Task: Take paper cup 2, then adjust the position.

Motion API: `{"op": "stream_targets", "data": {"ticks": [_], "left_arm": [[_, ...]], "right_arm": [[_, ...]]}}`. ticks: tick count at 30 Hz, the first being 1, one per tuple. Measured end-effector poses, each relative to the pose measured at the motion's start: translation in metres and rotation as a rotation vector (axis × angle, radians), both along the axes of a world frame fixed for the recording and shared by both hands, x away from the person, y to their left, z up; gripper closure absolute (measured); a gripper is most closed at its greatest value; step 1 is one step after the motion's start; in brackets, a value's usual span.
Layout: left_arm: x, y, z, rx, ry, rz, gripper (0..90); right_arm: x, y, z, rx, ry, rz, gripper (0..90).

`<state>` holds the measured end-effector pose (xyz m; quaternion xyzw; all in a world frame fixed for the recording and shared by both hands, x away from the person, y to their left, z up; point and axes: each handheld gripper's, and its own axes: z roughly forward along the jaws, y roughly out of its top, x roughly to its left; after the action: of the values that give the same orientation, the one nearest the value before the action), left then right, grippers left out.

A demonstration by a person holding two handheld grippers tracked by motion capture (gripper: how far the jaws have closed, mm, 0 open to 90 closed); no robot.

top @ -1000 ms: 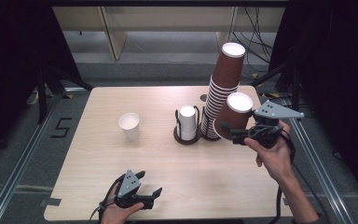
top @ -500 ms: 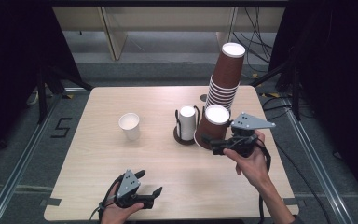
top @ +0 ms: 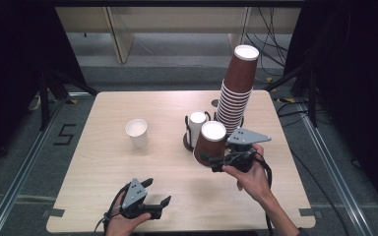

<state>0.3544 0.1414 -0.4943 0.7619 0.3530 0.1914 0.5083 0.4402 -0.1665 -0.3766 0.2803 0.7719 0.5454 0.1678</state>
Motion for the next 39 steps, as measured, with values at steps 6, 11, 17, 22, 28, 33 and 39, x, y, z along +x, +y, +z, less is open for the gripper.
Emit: {"op": "stream_targets", "data": {"ticks": [6,11,17,22,28,33,39], "left_arm": [[0.001,0.001,0.0,-0.015,-0.01,-0.004,14.8],[0.0,0.001,0.002,-0.008,-0.009,0.0,14.8],[0.0,0.001,0.002,-0.026,-0.021,-0.001,14.8],[-0.001,0.0,0.005,-0.053,-0.028,-0.003,14.9],[0.001,-0.012,0.01,-0.118,-0.081,-0.044,14.9],[0.001,-0.023,0.019,-0.153,-0.122,-0.066,14.8],[0.007,-0.031,0.023,-0.159,-0.149,-0.063,14.7]], "right_arm": [[-0.001,0.008,-0.011,-0.017,0.02,0.03,15.9],[-0.002,0.012,-0.015,-0.016,0.026,0.043,15.8],[-0.003,0.014,-0.019,-0.028,0.046,0.052,15.9],[-0.005,0.023,-0.023,-0.025,0.043,0.066,15.8],[-0.005,0.031,-0.025,-0.02,0.061,0.091,15.9],[-0.005,0.039,-0.028,-0.006,0.059,0.118,15.9],[-0.007,0.043,-0.028,-0.022,0.051,0.126,15.9]]}}
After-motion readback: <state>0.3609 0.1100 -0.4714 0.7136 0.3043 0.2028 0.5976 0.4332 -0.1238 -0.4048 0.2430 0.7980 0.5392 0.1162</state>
